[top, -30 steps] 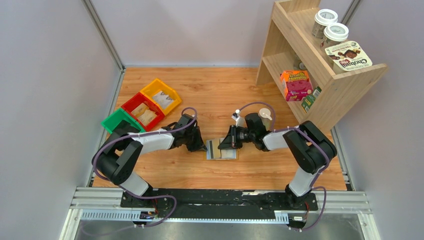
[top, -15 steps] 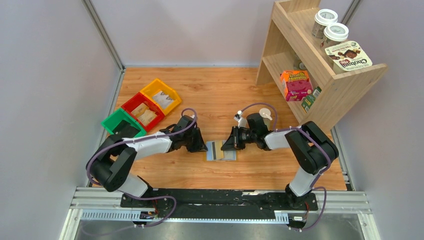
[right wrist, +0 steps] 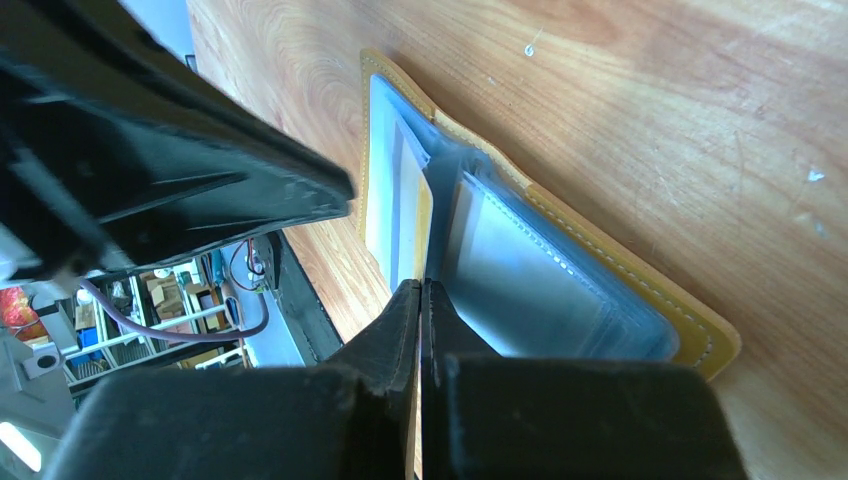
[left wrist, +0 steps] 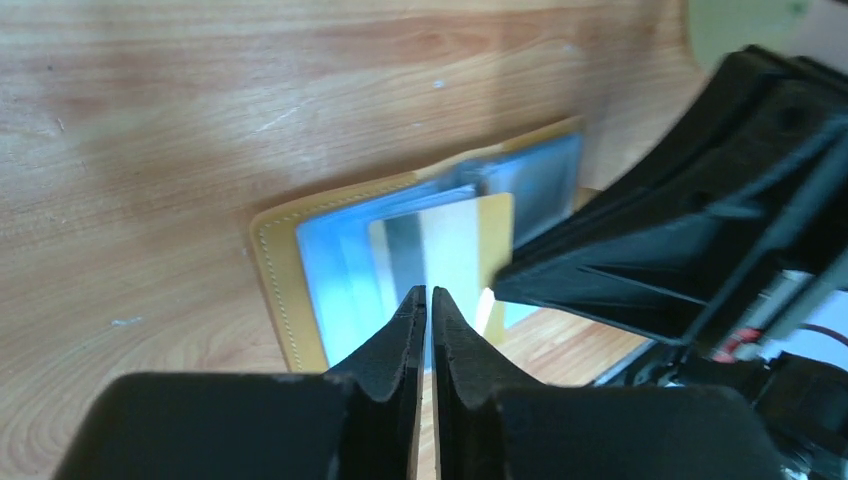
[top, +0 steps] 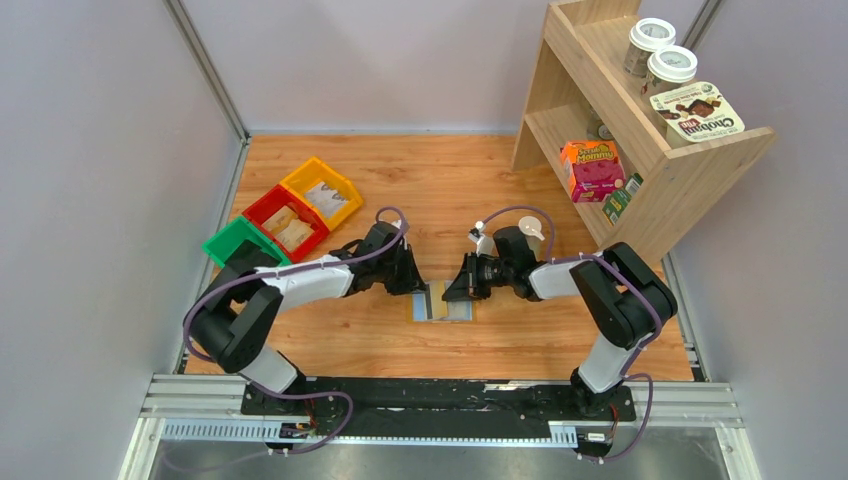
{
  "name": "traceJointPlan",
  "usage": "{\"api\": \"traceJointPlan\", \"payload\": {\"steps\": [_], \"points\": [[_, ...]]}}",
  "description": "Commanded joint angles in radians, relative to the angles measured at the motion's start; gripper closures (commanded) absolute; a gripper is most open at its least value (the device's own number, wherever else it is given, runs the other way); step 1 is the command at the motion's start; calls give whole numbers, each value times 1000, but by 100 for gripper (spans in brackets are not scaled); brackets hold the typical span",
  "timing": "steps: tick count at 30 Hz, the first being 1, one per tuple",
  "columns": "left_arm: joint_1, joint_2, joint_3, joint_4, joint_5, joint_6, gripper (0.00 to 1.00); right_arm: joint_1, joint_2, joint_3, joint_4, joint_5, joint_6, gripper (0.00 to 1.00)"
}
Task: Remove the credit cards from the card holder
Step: Remove the credit card from the card holder.
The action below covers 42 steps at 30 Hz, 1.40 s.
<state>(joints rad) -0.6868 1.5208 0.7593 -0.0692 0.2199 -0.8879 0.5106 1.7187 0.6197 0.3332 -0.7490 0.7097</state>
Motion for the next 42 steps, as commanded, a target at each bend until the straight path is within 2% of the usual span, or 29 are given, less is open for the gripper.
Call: {"api": "traceJointPlan", "payload": {"steps": [1,8,16,23,26,28,31,42], "points": [[-5,68,8,6,15,18,89,-6,4,11,-3,13,-15,100],[-5,104,-17,-52,-39,12,97,-6,-2,18,-51,36,-18,100],[-5,121,-18,-81,-59,3,99,-17,-22,14,-71,34,-10,100],[-5,142,-14,-80,-44,7,100,0,15,40,-36,13,33,83],[-5,139,-18,-76,-47,4,100,12,30,48,-39,20,34,82],[-5,137,-21,-78,-48,4,100,12,39,51,-39,20,36,85],[-5,139,-21,-80,-50,3,100,11,32,54,-66,33,17,100],[-3,133,-8,-96,-70,9,100,-24,-211,21,-328,177,-127,100]]}}
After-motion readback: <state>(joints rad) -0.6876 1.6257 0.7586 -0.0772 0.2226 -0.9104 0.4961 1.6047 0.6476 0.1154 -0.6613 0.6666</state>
